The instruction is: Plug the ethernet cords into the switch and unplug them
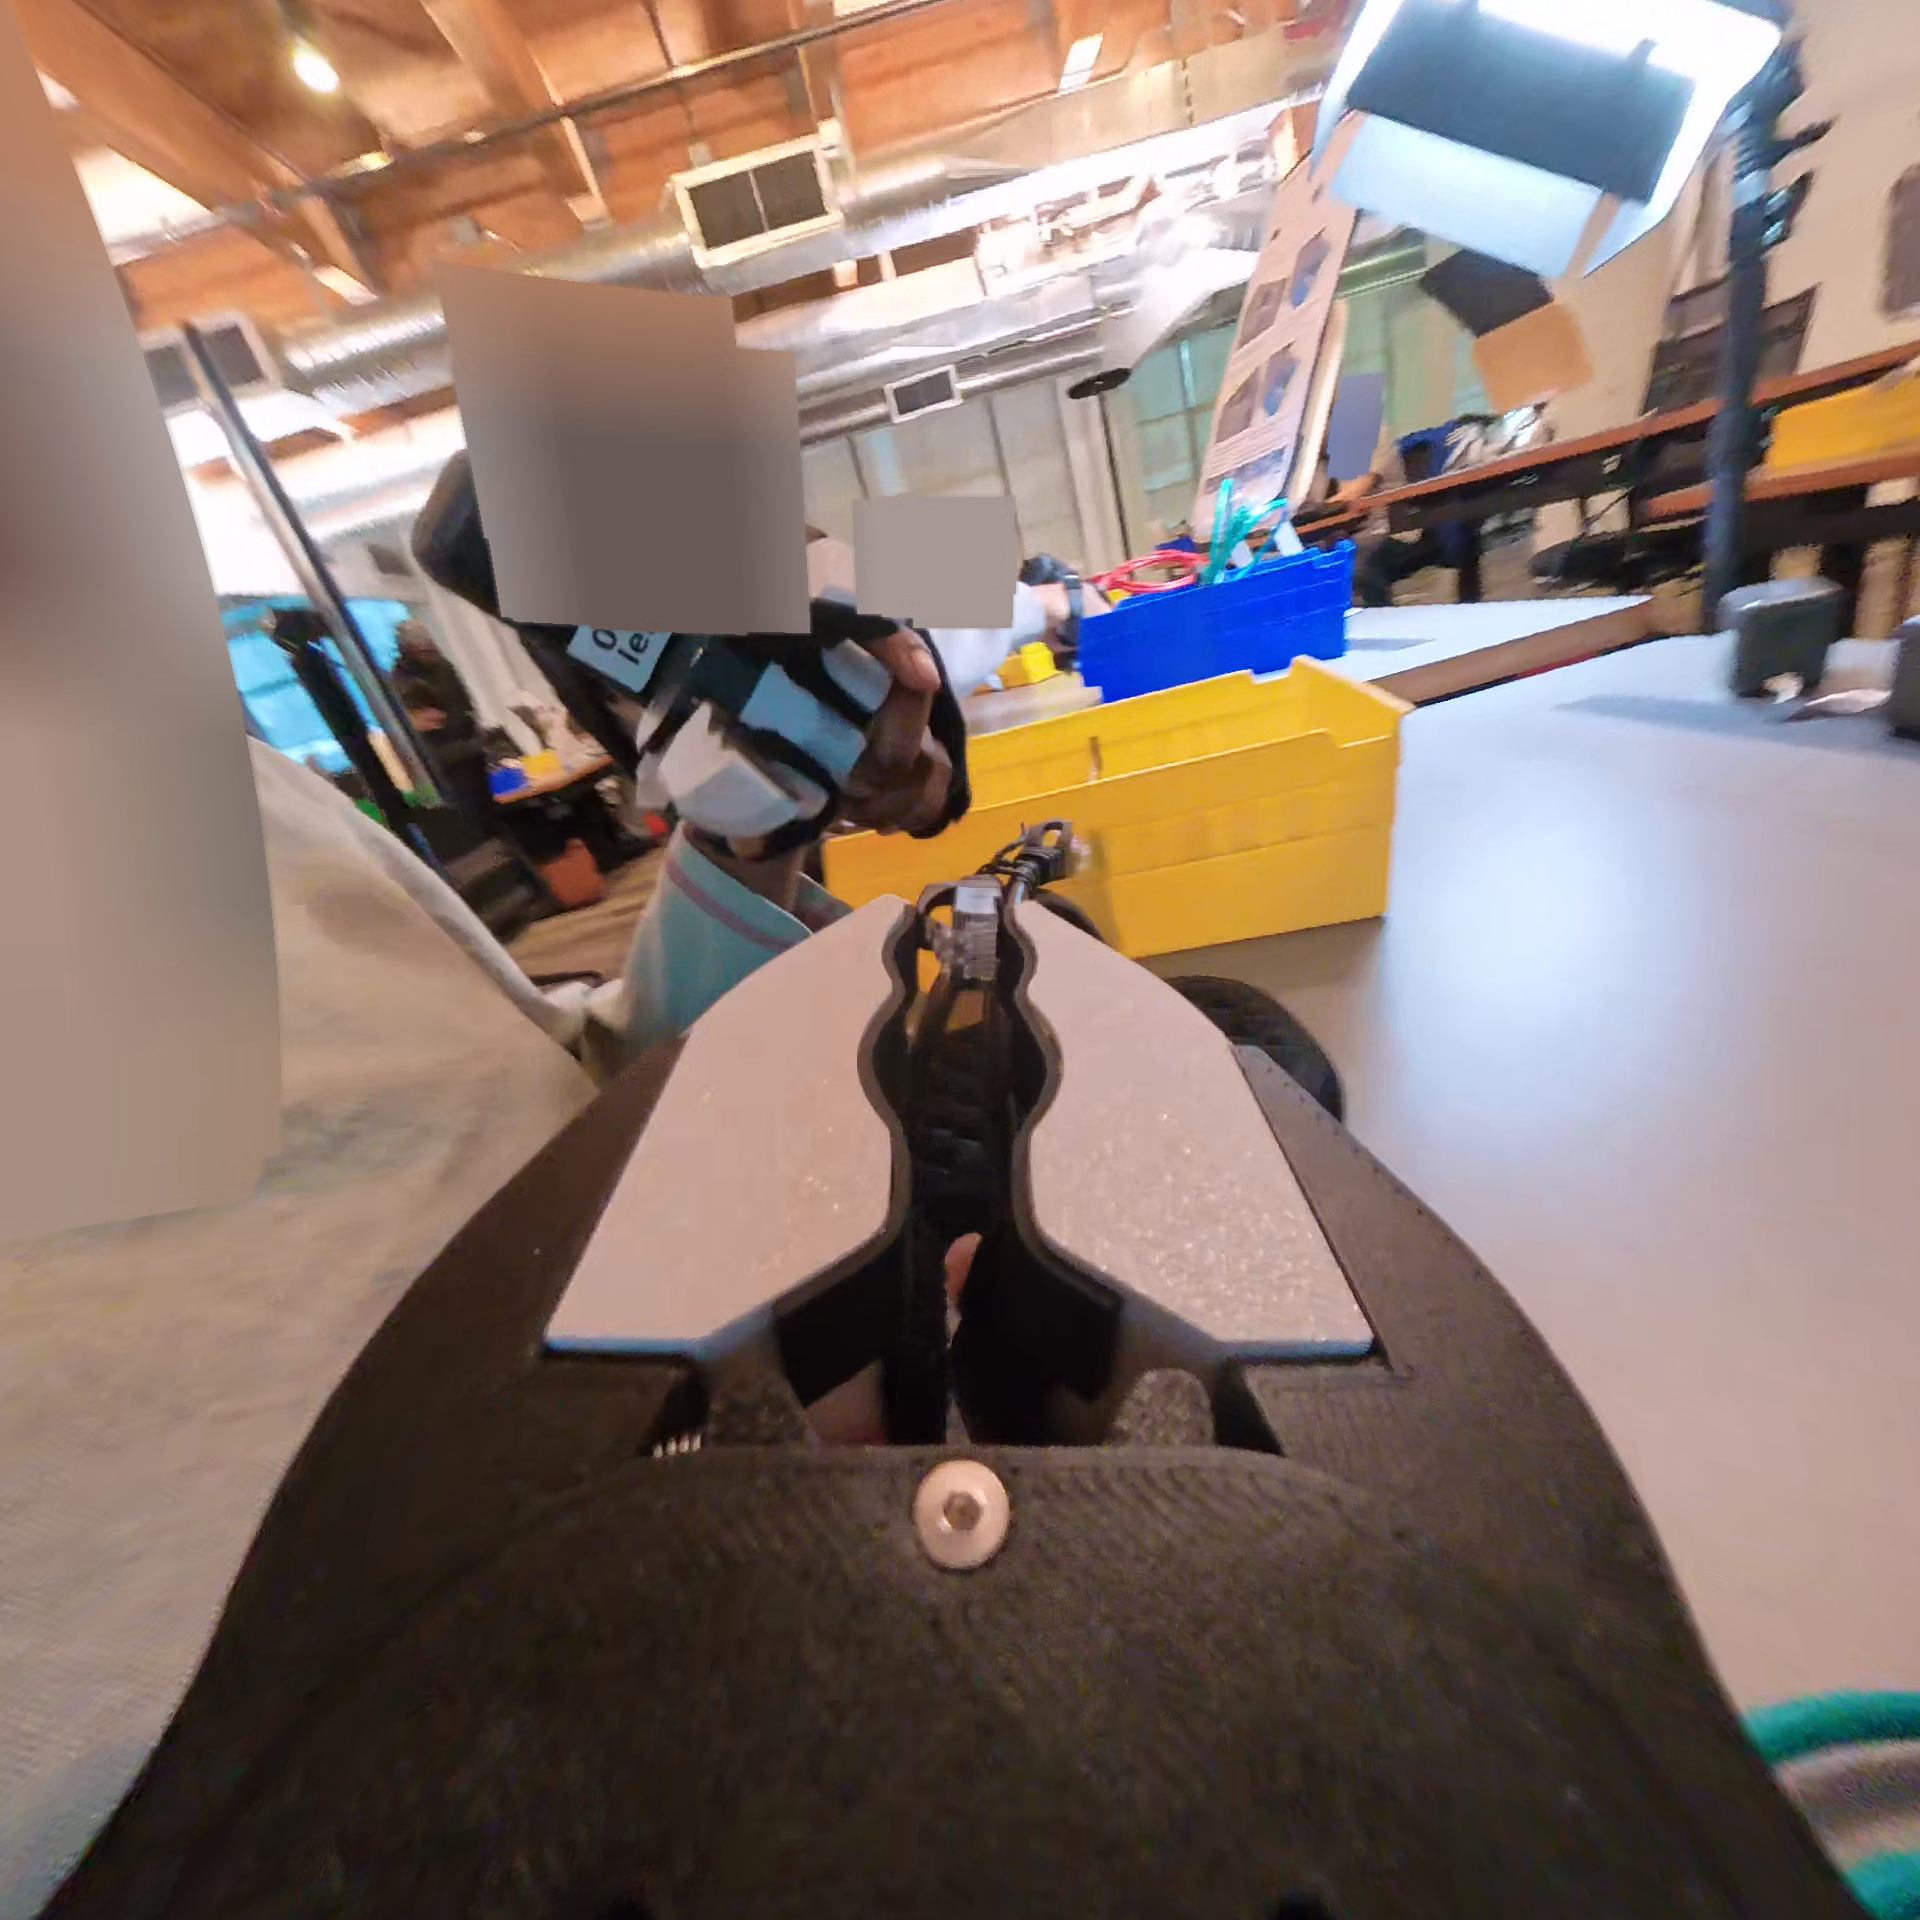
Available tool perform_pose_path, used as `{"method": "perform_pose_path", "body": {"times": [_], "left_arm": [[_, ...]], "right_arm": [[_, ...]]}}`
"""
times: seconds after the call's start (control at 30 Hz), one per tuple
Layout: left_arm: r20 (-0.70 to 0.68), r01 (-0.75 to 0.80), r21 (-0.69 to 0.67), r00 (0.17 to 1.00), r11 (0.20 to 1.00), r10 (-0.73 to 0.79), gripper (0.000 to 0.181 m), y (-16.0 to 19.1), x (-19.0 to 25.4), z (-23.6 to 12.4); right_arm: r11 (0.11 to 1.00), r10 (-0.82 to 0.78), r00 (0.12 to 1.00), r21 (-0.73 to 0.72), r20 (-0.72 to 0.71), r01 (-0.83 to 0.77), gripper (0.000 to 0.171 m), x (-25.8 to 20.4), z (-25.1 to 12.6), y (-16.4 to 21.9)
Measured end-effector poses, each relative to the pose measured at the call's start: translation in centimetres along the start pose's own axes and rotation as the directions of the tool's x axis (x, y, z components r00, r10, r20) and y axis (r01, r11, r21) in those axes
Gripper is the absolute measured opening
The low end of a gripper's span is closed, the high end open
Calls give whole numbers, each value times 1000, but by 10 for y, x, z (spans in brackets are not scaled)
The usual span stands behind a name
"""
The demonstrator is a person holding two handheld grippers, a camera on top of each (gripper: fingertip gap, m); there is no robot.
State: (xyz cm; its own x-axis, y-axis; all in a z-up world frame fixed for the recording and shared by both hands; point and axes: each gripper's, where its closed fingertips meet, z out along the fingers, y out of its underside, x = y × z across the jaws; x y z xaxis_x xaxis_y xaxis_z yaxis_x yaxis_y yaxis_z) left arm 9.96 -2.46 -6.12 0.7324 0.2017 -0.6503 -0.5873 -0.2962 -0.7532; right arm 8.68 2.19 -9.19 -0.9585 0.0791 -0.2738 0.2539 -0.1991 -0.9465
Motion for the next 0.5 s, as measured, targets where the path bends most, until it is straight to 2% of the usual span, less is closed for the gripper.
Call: {"method": "perform_pose_path", "body": {"times": [0.07, 0.17, 0.23, 0.3, 0.4, 0.5], "left_arm": [[-12, -4, -34, 1000, 999, 3, 42, -3, 9, 20], [-44, -60, -153, 998, 986, 54, 33, 15, 21, 39], [-3, -122, -218, 992, 968, 124, 22, 27, 17, 45], [-29, -152, -217, 988, 964, 149, 9, 27, 22, 46], [-49, -87, -240, 996, 967, 77, 6, 28, 25, 46], [-84, 55, -219, 994, 974, -75, 6, 25, 27, 42]], "right_arm": [[999, 47, 999, 4, 23, -48, 15, -2, 2, 1], [995, 100, 994, -17, 46, -100, 14, -5, 4, 3], [991, 133, 989, -21, 61, -132, 14, -7, 5, 3], [988, 156, 985, -10, 69, -156, 14, -6, 4, 2], [988, 157, 983, -2, 91, -157, 14, -6, 4, 2], [1000, -5, 995, 13, 98, 4, 17, -12, 4, 0]]}}
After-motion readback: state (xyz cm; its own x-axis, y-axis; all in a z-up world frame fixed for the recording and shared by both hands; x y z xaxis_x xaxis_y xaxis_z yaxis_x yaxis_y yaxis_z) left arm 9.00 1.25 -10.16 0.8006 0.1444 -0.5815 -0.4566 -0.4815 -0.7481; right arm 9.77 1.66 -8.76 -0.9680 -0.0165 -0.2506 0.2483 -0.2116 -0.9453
